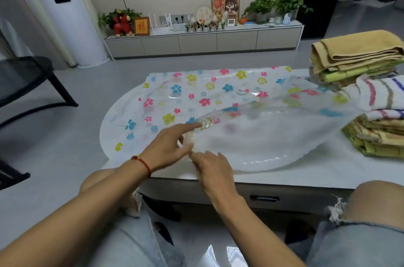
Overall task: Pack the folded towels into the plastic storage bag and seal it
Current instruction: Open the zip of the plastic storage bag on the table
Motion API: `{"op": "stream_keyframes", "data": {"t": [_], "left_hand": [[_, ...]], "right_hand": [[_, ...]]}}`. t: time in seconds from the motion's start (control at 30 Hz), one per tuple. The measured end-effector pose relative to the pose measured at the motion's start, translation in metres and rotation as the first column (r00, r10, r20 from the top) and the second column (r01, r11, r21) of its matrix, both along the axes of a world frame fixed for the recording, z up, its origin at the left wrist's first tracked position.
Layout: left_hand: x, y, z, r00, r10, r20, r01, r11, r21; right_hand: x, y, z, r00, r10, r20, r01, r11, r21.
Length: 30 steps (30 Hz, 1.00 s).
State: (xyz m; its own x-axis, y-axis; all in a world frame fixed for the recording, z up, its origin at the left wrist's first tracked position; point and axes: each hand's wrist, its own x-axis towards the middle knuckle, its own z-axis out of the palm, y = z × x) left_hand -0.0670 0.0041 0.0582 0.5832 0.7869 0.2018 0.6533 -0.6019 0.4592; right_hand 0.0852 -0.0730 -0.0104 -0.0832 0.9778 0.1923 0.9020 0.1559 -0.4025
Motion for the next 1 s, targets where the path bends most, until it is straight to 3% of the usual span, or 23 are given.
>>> {"op": "stream_keyframes", "data": {"t": [0.07,0.13,0.3,0.4,0.57,0.67,0.73,0.83,1.0], "left_hand": [[-0.013,-0.012,-0.010,0.981,0.015,-0.195,-0.002,0.998,0.065],[-0.024,-0.017,-0.016,0.955,0.127,-0.268,-0.090,0.985,0.144],[-0.024,0.009,0.001,0.947,0.310,-0.078,-0.290,0.936,0.200],[-0.028,0.027,0.013,0.917,0.393,0.066,-0.398,0.908,0.131],[-0.019,0.013,0.011,0.958,0.279,0.070,-0.283,0.957,0.060],[-0.030,0.003,0.008,0.993,0.118,-0.030,-0.119,0.993,-0.014],[-0.043,0.000,0.004,0.982,0.067,-0.175,-0.073,0.997,-0.025],[-0.057,0.005,0.001,0.915,0.196,-0.354,-0.160,0.979,0.128],[-0.063,0.029,0.009,0.929,0.309,-0.203,-0.265,0.939,0.219]], "right_hand": [[-0.001,0.012,0.006,1.000,0.018,-0.003,-0.018,1.000,-0.003],[0.002,0.016,0.003,1.000,0.006,0.015,-0.006,1.000,0.012],[0.008,-0.008,-0.016,0.999,0.044,-0.030,-0.042,0.997,0.067],[0.024,-0.023,-0.031,0.992,0.021,-0.122,-0.007,0.993,0.120],[0.001,-0.001,0.001,0.997,0.075,-0.007,-0.075,0.995,0.063],[-0.027,0.018,0.016,0.987,0.162,-0.015,-0.160,0.983,0.085],[-0.033,0.025,0.017,0.987,0.158,-0.003,-0.158,0.986,0.060],[-0.032,0.024,0.009,0.987,0.161,0.022,-0.163,0.982,0.091],[-0.029,0.005,-0.021,0.984,0.179,-0.013,-0.177,0.981,0.076]]}}
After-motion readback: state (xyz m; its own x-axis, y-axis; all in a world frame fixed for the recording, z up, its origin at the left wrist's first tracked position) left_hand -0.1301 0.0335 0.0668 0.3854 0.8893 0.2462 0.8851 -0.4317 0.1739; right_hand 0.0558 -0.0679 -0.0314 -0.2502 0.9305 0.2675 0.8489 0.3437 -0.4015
